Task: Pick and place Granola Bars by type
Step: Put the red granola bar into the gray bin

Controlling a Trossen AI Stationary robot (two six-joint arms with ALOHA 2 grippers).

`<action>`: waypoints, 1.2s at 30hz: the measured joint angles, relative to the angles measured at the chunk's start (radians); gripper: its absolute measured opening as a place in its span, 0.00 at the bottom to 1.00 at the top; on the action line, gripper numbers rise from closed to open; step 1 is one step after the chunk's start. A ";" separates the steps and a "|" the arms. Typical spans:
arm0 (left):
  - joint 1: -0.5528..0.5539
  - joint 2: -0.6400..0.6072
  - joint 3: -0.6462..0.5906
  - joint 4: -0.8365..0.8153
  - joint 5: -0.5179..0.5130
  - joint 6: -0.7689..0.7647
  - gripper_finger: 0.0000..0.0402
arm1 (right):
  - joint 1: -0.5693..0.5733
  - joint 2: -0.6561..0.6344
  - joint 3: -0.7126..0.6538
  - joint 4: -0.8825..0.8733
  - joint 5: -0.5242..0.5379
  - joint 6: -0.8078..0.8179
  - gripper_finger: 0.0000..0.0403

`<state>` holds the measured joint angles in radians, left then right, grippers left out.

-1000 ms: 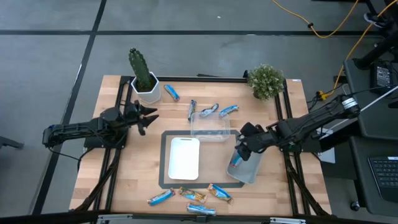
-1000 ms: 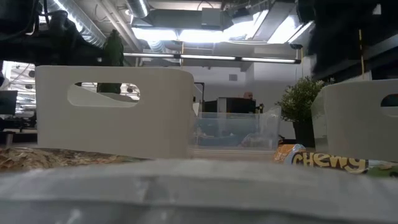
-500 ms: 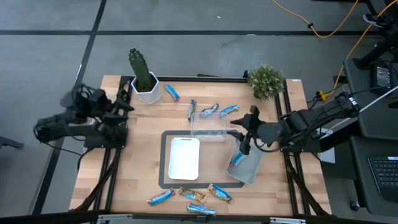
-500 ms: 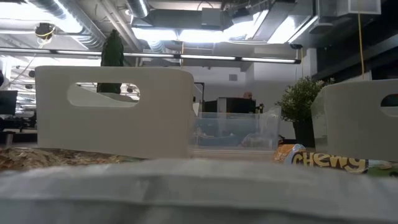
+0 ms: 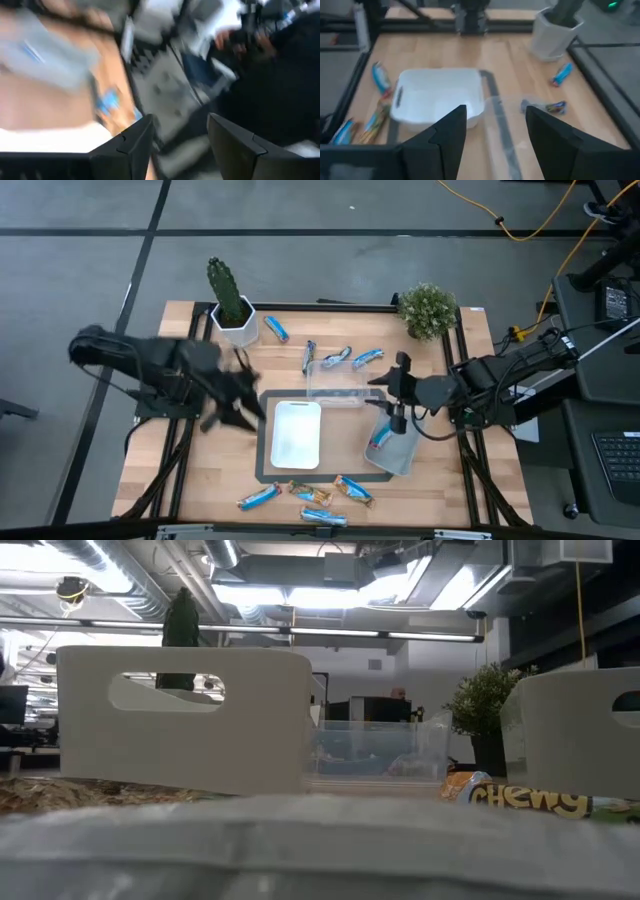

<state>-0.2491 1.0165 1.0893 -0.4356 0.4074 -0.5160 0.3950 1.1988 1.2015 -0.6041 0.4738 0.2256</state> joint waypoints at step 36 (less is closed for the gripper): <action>-0.552 0.834 0.004 0.048 -0.370 -0.937 0.67 | -0.105 0.000 -0.002 -0.074 -0.214 -0.181 0.51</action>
<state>-0.8009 1.8508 1.0935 -0.3877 0.0372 -1.4533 0.2897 1.1992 1.1999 -0.6781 0.2600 0.0444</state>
